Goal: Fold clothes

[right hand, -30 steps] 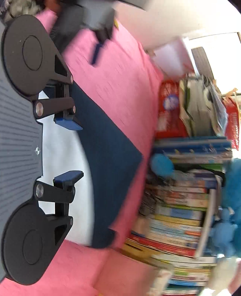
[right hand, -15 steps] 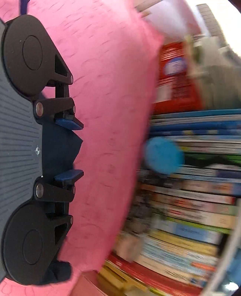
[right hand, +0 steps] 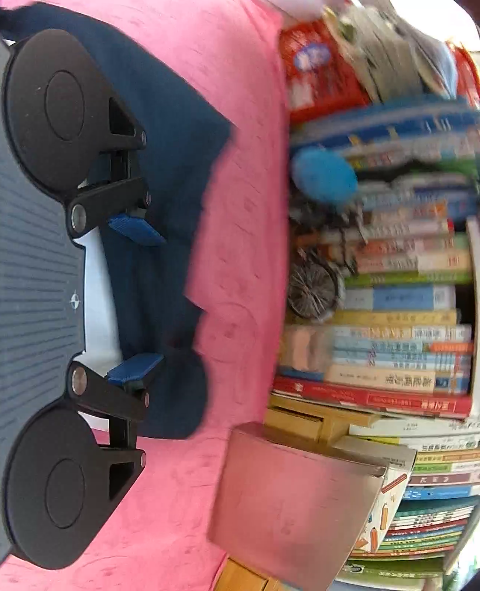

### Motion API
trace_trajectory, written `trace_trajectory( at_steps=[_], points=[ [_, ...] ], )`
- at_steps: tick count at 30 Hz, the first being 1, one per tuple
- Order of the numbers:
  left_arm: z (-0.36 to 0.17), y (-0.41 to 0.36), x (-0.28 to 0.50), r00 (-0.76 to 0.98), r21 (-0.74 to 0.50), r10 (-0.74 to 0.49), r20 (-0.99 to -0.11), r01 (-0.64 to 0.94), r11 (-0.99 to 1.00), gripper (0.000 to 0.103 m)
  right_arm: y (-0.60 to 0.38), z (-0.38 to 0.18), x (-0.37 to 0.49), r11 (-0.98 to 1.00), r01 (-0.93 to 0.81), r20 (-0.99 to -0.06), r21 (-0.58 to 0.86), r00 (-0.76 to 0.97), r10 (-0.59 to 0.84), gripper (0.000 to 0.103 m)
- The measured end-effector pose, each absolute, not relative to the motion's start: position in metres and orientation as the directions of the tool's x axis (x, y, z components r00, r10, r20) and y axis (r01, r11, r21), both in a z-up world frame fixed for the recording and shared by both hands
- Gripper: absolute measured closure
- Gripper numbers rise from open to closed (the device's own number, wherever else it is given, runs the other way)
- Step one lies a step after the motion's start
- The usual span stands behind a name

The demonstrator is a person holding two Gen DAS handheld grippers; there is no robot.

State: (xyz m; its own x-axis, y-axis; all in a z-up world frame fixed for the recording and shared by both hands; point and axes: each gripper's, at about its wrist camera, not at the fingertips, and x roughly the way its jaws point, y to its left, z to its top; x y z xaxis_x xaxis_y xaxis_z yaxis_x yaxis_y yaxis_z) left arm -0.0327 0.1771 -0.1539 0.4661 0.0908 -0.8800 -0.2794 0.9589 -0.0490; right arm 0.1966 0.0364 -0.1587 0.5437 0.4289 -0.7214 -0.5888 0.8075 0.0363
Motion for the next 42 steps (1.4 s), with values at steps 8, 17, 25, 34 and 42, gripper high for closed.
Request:
trace_trajectory(
  at_steps=[8, 17, 25, 34, 42],
  points=[
    [-0.105, 0.147, -0.030, 0.416, 0.039, 0.164, -0.895, -0.293, 0.955, 0.006, -0.020, -0.093, 0.128, 0.732, -0.671, -0.674, 0.115, 0.489, 0.554, 0.019],
    [-0.047, 0.114, -0.035, 0.446, -0.071, 0.106, -0.889, -0.364, 0.929, 0.005, -0.100, -0.052, 0.010, 0.664, -0.741, -0.708, 0.104, 0.414, 0.573, 0.002],
    [-0.034, 0.097, -0.042, 0.451, -0.079, 0.041, -0.891, -0.245, 0.966, 0.003, -0.099, -0.044, -0.040, 0.758, -0.643, -0.698, 0.107, 0.494, 0.518, 0.000],
    [-0.034, 0.092, -0.054, 0.428, -0.069, 0.016, -0.904, -0.181, 0.981, 0.001, -0.083, -0.045, -0.070, 0.764, -0.641, -0.714, 0.075, 0.500, 0.490, 0.000],
    [-0.038, 0.092, -0.061, 0.407, -0.059, 0.019, -0.913, -0.180, 0.982, 0.001, -0.078, -0.047, -0.078, 0.769, -0.635, -0.726, 0.073, 0.495, 0.478, 0.000]
  ],
)
